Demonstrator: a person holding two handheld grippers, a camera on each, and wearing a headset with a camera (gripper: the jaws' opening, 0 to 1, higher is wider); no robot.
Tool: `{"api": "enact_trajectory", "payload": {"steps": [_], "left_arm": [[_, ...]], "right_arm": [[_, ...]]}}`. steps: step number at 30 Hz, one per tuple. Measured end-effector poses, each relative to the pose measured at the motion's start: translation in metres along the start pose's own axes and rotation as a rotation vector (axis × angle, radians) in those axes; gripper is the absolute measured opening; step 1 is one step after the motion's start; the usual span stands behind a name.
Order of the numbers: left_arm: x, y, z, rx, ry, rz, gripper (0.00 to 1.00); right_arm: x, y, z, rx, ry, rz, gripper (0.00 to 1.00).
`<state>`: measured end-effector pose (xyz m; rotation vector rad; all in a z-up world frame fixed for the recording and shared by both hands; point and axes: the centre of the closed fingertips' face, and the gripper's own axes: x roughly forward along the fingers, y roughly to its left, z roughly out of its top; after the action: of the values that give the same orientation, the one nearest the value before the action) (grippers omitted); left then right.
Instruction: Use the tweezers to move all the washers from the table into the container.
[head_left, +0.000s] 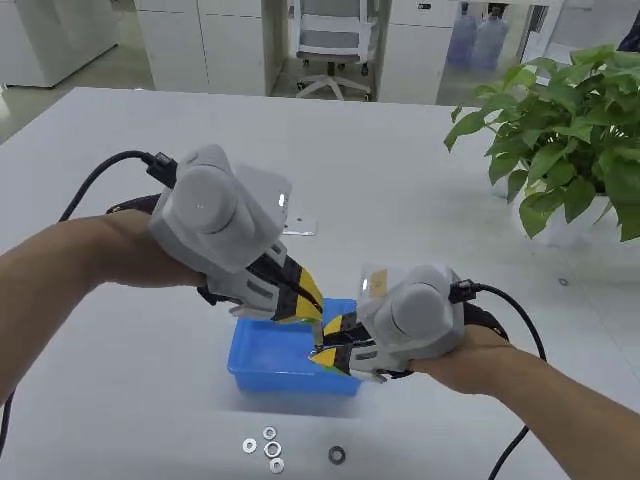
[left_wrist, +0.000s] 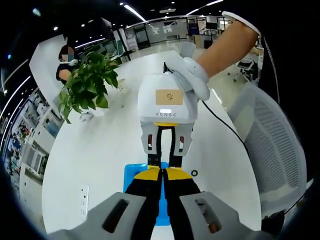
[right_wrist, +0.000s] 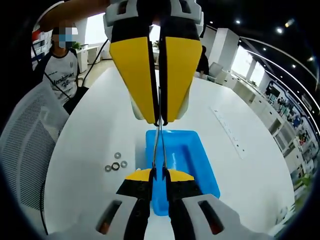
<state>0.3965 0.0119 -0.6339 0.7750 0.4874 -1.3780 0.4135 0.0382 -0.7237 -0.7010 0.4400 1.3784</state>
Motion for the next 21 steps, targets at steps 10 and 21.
{"api": "enact_trajectory", "payload": {"steps": [10, 21], "left_arm": [[0.011, -0.021, 0.003, 0.005, -0.005, -0.028, 0.05], [0.022, -0.036, -0.002, 0.001, -0.008, -0.059, 0.05]], "right_arm": [[-0.005, 0.020, -0.013, 0.011, 0.011, -0.003, 0.12], [-0.001, 0.040, -0.024, 0.033, 0.016, 0.012, 0.12]]}}
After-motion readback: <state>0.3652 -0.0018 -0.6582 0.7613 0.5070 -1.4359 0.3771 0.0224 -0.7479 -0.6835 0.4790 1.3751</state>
